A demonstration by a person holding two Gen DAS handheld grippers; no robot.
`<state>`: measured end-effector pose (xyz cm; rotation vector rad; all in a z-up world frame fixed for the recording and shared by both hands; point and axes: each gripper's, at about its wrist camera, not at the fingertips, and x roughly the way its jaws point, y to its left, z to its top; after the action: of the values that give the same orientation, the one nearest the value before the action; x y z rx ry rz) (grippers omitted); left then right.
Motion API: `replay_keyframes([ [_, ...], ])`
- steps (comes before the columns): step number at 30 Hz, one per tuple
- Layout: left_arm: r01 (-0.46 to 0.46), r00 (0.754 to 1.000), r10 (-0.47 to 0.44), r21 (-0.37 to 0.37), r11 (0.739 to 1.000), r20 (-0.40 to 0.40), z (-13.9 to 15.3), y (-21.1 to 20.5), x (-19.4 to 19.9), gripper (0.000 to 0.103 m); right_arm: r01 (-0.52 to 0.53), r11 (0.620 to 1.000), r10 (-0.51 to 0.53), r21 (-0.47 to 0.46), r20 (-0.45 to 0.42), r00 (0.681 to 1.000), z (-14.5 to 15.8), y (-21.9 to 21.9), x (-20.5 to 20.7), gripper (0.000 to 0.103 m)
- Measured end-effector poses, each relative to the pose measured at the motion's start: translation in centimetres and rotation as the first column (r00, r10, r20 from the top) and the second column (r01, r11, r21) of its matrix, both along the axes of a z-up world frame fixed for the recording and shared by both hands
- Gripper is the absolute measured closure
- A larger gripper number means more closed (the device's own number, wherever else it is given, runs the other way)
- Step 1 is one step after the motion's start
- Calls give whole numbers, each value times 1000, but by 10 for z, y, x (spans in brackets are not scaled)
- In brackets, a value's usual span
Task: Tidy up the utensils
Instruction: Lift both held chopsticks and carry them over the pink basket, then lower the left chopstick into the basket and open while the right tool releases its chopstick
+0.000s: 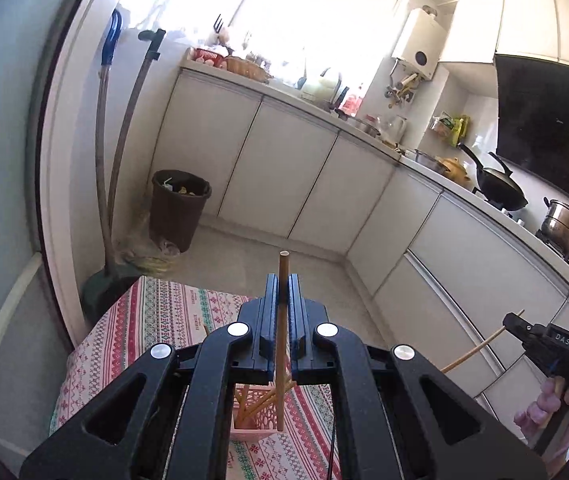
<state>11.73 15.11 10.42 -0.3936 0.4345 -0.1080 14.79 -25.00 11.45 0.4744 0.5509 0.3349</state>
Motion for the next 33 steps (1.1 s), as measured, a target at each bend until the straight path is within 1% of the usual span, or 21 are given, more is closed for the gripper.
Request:
replay_keyframes([
  [2,-10,1000,10,-13,1000,-25,-19,2,15,96,-12,1000,12,0,-13,1000,-5,9,6,97],
  [3,5,999,-5,-10,1000,-38,-28,3,21,82,-18,1000,18,-3,-21,1000,-7,13,10,97],
  [4,6,998,-7,-10,1000,-66,-38,4,26,77,-25,1000,25,-2,-30,999,-9,18,12,97],
  [5,-5,996,3,-17,1000,-90,-45,7,29,75,-35,999,35,0,-36,999,-10,22,13,97],
  [6,-4,994,-1,-42,999,-107,-52,12,30,75,-45,999,45,1,-39,998,-11,26,15,97],
  [7,-1,994,-6,-61,998,-112,-53,15,29,75,-50,999,50,-1,-36,998,-11,30,15,97],
  [8,-3,994,-6,-78,997,-113,-52,20,27,75,-54,999,54,-2,-31,998,-11,34,14,97],
  [10,-33,995,24,-96,995,-92,-44,31,18,73,-67,998,67,5,-24,997,-9,42,15,97],
  [15,-119,993,119,-123,985,-7,-14,50,-17,61,-90,996,90,-2,-9,996,-5,67,16,97],
  [17,-122,992,125,-129,984,17,-4,55,-25,57,-100,995,100,-1,-11,995,-5,78,20,97],
  [19,-128,990,135,-125,984,48,5,56,-34,55,-104,995,104,-7,-13,994,-7,89,25,97],
  [22,-144,986,150,-89,986,71,12,54,-38,53,-109,994,108,-22,-25,994,-15,106,32,97],
  [24,-144,987,149,-73,987,67,12,52,-37,53,-108,993,107,-41,-38,994,-22,119,39,97],
  [26,-132,989,137,-73,988,56,9,49,-33,53,-107,993,104,-55,-53,993,-30,129,46,97],
  [29,-119,992,121,-61,991,30,3,46,-24,48,-108,992,103,-67,-72,992,-45,141,59,97],
  [30,-112,993,113,-55,992,15,0,44,-20,48,-113,991,108,-72,-80,991,-52,145,65,94],
  [31,-106,994,107,-48,993,-1,-3,42,-17,48,-113,991,106,-71,-92,990,-58,147,69,94],
  [33,-96,995,95,-27,995,-31,-9,34,-11,48,-102,993,94,-62,-125,988,-67,148,75,86],
])
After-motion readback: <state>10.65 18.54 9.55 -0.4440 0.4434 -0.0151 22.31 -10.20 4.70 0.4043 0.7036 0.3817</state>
